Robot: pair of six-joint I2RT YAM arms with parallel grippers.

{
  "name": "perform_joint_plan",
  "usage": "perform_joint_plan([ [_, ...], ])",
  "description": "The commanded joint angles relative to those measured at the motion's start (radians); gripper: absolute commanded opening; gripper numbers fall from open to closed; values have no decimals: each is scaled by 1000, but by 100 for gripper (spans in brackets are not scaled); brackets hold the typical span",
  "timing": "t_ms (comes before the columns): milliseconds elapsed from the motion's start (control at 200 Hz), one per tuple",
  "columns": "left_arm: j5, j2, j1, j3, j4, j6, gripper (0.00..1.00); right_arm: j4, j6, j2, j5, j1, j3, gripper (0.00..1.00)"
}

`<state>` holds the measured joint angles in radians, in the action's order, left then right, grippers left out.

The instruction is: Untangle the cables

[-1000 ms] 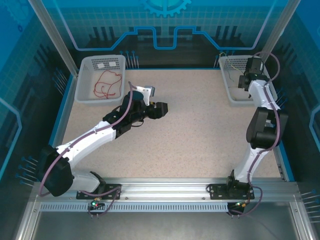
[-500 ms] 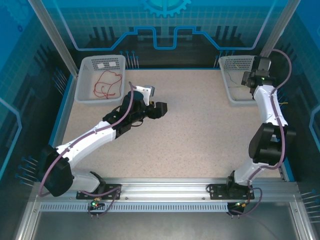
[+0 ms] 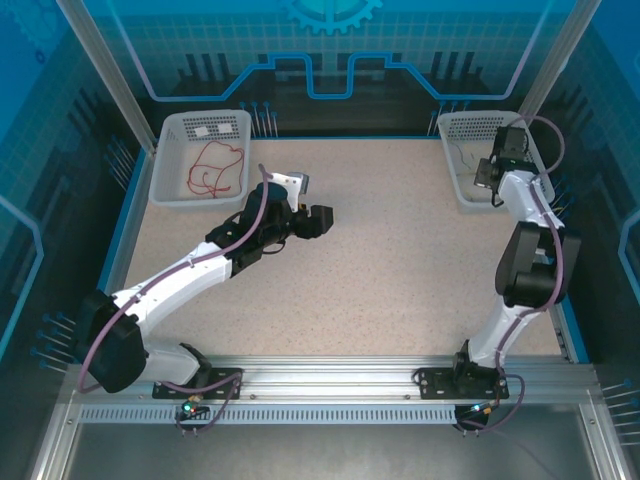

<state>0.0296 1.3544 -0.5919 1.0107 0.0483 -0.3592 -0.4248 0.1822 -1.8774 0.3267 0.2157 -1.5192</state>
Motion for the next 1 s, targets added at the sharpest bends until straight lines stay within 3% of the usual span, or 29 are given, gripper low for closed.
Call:
perform_joint_plan([
  [0,12,8,7,-3,1,17,77,7,56,-89,-60,40,-85,0],
  [295,11,28,18,3,18,0,78,-168,205,-360,-182,110,-418,0],
  [520,6,37,24,12,20,-12,77,-336,198,-539,-253,116,-675,0],
  [790,10,45,26,28,19,-11,77,-202,253,-222,-202,99,-345,1],
  [996,-1,61,26,38,21,-9,77,-182,278,-11,-167,90,-153,21],
])
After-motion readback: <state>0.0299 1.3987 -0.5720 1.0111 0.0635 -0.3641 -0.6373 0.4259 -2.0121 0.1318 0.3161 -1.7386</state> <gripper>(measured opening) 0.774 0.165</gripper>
